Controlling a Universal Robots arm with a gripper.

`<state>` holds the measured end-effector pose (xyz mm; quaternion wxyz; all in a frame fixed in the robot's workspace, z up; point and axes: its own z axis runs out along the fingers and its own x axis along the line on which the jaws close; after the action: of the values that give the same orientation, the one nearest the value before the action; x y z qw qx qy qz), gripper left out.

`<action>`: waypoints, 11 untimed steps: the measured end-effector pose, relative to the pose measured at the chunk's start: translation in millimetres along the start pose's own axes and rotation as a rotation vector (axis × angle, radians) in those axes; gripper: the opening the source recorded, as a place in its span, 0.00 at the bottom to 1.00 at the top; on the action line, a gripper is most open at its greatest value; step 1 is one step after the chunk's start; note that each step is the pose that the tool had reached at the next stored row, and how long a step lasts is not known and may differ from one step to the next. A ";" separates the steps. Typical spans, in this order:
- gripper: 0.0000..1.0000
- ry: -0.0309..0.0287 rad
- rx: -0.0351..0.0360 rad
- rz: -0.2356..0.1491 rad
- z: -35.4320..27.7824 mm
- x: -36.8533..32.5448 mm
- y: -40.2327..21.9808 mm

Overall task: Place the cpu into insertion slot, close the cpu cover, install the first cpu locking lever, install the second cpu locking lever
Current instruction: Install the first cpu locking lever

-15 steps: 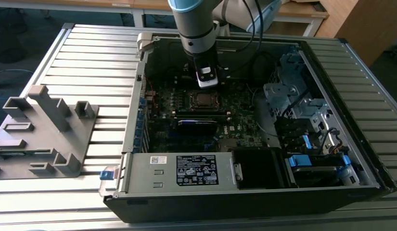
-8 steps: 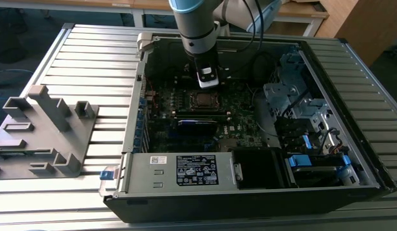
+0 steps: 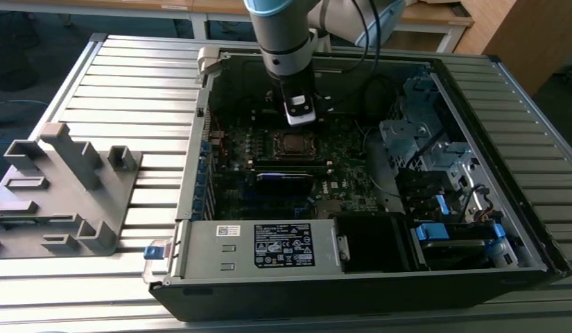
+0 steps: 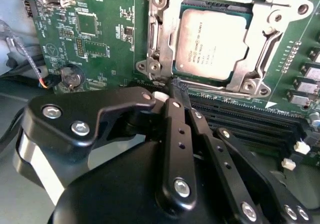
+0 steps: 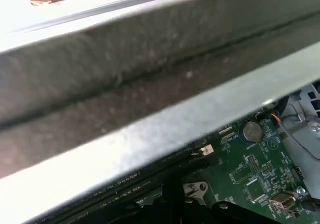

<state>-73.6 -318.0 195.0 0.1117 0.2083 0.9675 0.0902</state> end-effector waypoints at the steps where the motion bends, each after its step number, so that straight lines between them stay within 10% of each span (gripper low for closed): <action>1: 0.10 0.0000 -0.0001 0.000 -1.4 -0.3 0.4; 11: 0.10 0.0004 -0.0010 0.000 -20.5 -3.8 4.7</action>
<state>-73.6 -318.0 216.4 0.1116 0.2084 0.9674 0.0908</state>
